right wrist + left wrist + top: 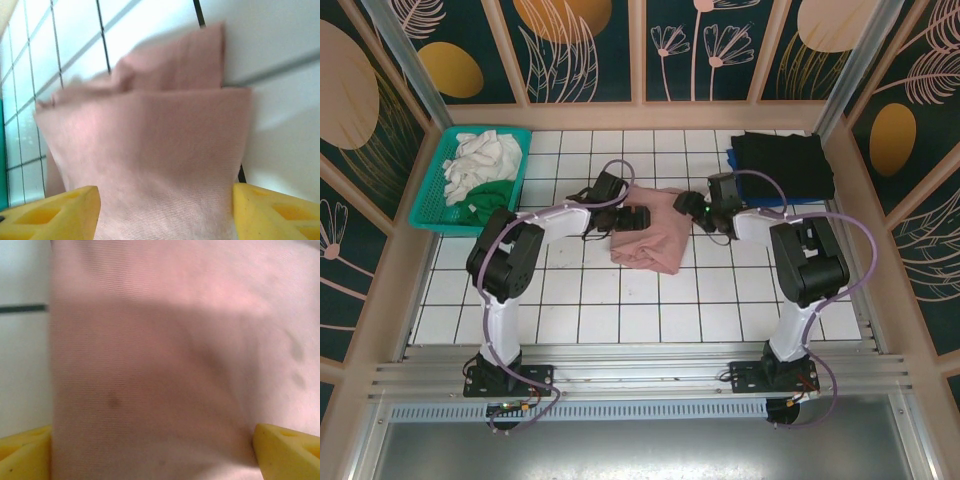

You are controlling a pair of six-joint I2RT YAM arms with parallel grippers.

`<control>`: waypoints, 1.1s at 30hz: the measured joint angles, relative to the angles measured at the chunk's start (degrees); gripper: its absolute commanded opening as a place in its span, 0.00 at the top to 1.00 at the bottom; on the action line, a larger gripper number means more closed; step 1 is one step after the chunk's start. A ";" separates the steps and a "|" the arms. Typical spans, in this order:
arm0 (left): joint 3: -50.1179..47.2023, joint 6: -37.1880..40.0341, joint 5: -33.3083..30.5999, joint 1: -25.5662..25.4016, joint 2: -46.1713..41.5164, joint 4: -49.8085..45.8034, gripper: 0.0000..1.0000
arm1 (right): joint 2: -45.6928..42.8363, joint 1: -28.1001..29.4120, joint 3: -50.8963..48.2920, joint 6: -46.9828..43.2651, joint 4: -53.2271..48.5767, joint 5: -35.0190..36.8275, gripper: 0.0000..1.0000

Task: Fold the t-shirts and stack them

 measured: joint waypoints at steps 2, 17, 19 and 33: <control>-1.70 -0.74 0.55 -0.07 -1.22 0.66 0.09 | -0.09 -0.33 1.05 -1.86 -0.35 0.04 0.26; -3.93 -3.98 1.46 -0.07 -1.66 3.19 0.19 | 0.72 1.33 -3.26 -5.86 -1.20 -0.20 0.32; -3.93 -4.09 1.73 -0.07 -1.66 3.21 0.20 | 1.16 1.75 -2.67 -5.81 -1.46 -0.46 0.34; -3.28 -4.09 2.67 -0.04 -1.62 3.19 0.23 | 4.00 3.63 -2.78 -4.09 3.65 -13.99 0.59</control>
